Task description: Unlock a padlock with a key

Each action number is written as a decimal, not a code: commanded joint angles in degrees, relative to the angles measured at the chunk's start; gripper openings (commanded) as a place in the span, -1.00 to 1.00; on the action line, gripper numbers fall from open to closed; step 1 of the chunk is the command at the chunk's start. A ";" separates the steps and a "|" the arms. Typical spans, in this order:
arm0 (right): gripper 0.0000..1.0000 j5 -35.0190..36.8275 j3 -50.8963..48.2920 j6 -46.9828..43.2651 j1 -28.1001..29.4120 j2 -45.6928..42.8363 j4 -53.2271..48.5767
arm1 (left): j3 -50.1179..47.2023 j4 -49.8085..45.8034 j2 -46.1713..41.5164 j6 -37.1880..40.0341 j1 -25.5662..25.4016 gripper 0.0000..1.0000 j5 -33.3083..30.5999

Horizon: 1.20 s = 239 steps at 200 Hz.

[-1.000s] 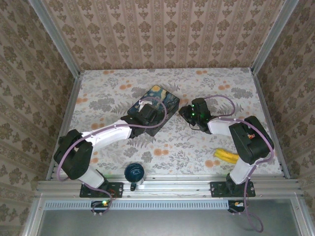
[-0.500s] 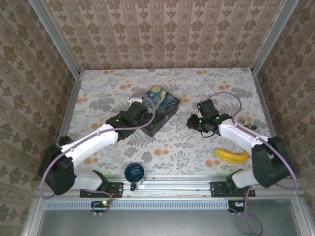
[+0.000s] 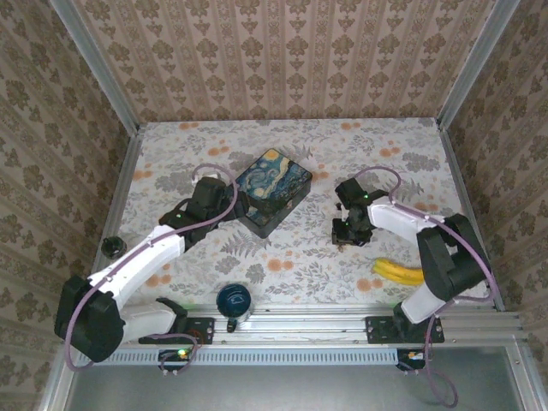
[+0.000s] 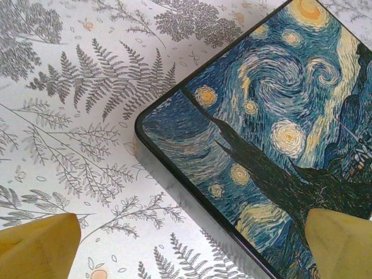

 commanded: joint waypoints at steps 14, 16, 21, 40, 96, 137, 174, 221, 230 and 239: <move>-0.91 0.69 5.37 -3.29 1.40 4.53 -1.24 | -1.33 5.33 0.90 -3.78 1.33 1.00 6.16; -0.90 0.69 5.55 -3.34 1.42 4.81 -1.22 | -1.33 5.50 0.99 -3.79 1.33 1.00 6.26; -0.85 0.61 6.19 -3.28 1.62 5.51 -1.18 | -1.24 5.88 1.32 -3.79 1.40 1.00 6.59; -0.45 0.52 8.46 -3.42 2.02 8.35 -1.43 | -0.50 6.38 2.64 -3.87 1.60 1.00 7.44; -0.03 3.71 11.14 -2.75 2.22 7.99 -4.65 | 0.14 8.62 4.68 -5.01 2.61 1.00 8.99; 0.01 5.38 15.36 -4.30 1.71 2.88 -6.03 | 0.94 9.02 6.60 -4.78 3.18 1.00 10.47; 0.04 4.55 21.27 -5.84 0.49 2.47 -1.39 | 2.36 7.44 8.30 -3.87 3.31 1.00 11.06; 0.07 1.71 32.57 -6.81 -0.86 12.00 3.99 | 2.66 8.39 10.15 -3.01 3.61 0.90 12.79; 0.08 1.31 34.88 -6.95 -0.99 14.27 4.61 | 2.87 8.57 10.70 -2.76 3.62 0.87 13.13; 0.08 0.39 37.24 -7.12 -1.08 16.58 5.06 | 3.10 8.51 11.42 -2.56 3.75 0.86 13.40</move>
